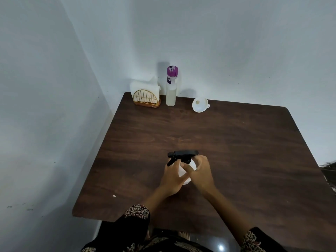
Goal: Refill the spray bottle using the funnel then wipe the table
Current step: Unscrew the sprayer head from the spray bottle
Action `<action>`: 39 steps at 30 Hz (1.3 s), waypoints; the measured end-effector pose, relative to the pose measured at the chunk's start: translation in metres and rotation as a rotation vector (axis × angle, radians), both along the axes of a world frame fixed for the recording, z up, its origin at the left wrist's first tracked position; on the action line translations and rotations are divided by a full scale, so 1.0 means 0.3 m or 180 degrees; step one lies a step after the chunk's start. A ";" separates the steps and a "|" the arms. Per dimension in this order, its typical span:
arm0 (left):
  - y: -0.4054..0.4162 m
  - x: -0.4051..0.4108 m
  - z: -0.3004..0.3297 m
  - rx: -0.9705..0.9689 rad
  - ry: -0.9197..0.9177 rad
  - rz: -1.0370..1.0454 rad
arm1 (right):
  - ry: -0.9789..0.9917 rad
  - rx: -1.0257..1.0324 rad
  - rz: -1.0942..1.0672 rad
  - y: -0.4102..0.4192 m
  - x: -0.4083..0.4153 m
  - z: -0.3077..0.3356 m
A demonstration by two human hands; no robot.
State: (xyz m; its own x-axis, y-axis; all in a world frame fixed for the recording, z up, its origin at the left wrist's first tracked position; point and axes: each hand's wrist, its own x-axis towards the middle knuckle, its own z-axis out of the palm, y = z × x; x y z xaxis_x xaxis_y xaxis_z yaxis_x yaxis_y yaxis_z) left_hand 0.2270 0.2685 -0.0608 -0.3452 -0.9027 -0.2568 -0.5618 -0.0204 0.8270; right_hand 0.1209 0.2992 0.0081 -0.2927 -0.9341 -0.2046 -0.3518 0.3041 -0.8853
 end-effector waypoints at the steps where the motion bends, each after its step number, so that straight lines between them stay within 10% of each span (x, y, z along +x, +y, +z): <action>1: 0.000 -0.001 0.003 -0.0019 0.0012 -0.0004 | -0.0036 0.0056 0.0219 -0.002 -0.011 0.005; 39: 0.017 0.004 0.053 -0.0132 -0.0162 -0.0051 | 0.0232 -0.1147 0.0218 0.015 -0.019 0.231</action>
State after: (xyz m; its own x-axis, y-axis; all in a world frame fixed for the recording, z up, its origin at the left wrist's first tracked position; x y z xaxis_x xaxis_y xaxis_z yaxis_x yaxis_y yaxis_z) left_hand 0.2283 0.2735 -0.0448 -0.3471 -0.9074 -0.2368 -0.6031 0.0226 0.7973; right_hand 0.1153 0.3036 0.0775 -0.2287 -0.9603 0.1600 -0.4267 -0.0489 -0.9031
